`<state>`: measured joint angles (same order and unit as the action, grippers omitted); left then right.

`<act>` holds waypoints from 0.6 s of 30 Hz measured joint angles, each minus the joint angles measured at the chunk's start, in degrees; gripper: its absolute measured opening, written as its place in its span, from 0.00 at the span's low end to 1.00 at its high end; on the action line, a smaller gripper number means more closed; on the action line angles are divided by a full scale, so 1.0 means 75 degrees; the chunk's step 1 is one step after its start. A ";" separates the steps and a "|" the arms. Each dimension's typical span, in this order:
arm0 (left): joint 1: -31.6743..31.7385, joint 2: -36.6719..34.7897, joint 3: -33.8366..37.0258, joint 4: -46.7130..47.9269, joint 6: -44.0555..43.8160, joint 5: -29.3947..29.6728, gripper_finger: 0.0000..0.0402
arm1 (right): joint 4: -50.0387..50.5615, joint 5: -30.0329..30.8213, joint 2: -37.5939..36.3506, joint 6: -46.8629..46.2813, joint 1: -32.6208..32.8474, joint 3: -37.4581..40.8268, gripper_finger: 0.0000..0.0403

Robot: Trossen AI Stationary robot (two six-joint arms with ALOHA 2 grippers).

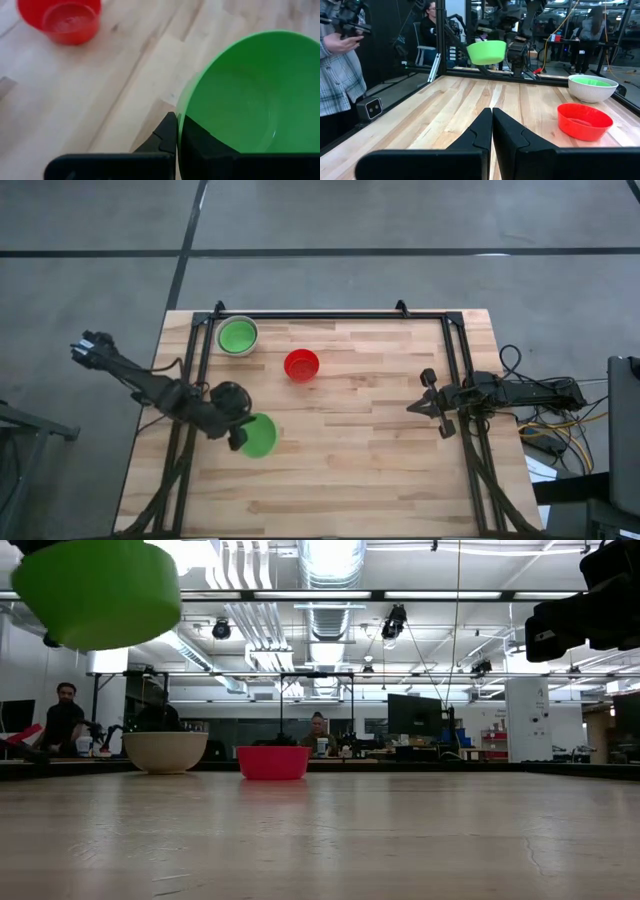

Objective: Nest bowls inside each other
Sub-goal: Stack the green bowl on the stacked bowls

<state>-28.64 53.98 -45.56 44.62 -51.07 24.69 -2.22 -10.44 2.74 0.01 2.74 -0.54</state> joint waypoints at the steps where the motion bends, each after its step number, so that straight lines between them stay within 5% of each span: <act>1: 0.0107 0.0006 -0.0023 0.0035 -0.0026 -0.0006 0.02 | 0.0000 0.0000 0.0000 0.0000 0.0000 0.0000 0.02; 18: 0.2081 0.0015 -0.0388 0.0971 -0.1084 -0.0108 0.02 | 0.0000 0.0000 -0.0003 0.0000 -0.0003 0.0000 0.02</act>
<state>-13.03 54.08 -48.47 51.90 -59.20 23.88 -2.22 -10.44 2.72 0.01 2.72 -0.54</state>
